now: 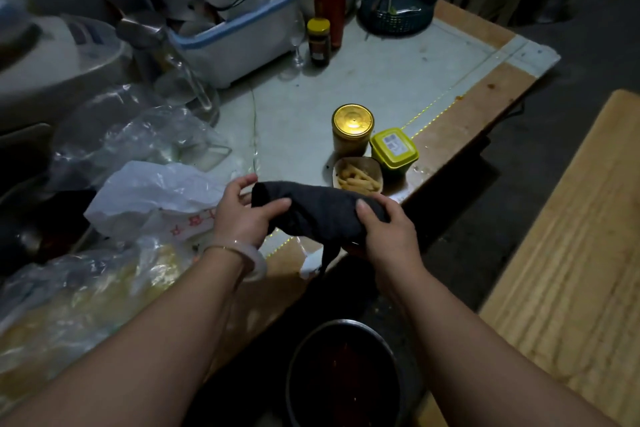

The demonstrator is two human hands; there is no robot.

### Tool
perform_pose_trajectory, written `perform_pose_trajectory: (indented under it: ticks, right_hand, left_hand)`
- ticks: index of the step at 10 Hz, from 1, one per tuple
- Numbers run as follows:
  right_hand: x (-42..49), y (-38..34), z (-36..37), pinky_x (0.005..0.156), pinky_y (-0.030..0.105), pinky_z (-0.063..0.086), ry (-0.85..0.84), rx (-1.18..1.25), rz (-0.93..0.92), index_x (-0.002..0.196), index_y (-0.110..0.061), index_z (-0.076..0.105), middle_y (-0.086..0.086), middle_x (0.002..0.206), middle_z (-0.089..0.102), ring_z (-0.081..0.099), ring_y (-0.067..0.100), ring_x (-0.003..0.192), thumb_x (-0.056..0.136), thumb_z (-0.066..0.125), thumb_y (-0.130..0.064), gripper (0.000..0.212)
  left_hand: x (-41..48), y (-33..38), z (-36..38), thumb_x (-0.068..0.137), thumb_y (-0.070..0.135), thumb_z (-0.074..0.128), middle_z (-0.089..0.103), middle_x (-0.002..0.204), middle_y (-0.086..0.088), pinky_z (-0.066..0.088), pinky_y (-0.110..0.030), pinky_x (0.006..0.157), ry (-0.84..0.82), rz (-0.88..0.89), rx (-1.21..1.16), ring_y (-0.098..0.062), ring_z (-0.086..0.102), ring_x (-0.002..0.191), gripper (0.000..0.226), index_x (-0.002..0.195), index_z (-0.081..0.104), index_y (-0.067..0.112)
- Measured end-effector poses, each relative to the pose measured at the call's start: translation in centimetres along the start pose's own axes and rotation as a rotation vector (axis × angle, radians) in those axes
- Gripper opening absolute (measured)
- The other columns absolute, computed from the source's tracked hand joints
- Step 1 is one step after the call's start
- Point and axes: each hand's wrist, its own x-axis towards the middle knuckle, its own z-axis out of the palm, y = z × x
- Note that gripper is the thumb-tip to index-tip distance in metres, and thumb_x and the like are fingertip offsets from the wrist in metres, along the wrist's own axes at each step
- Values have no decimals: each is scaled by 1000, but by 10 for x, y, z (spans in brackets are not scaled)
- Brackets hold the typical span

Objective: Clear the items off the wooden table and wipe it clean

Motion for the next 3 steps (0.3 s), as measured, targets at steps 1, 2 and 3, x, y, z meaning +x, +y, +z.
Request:
perform_pose_trajectory:
  ticks: [1, 2, 3]
  right_hand:
    - [14, 6, 5, 67, 37, 56, -163, -116, 193, 148, -39, 30, -1, 133, 52, 60, 26, 102, 95, 59, -17, 65]
    - [17, 14, -3, 78, 39, 53, -205, -319, 277, 146, -37, 33, -2, 110, 56, 55, 15, 81, 94, 59, -11, 63]
    - [13, 24, -20, 60, 25, 45, -146, -325, 222, 132, -31, 50, -7, 90, 58, 56, 11, 74, 90, 61, 0, 53]
  left_hand:
    - [17, -2, -1, 76, -5, 71, 55, 113, -9, 51, -24, 74, 45, 29, 163, -16, 57, 91, 61, 130, 47, 12]
    - [25, -9, -6, 76, -1, 71, 55, 121, -10, 46, -30, 88, 74, 73, 289, -19, 53, 109, 60, 130, 48, 14]
    - [17, -19, -10, 76, -6, 69, 55, 116, -9, 47, -32, 89, 84, 109, 348, -19, 54, 108, 60, 129, 49, 14]
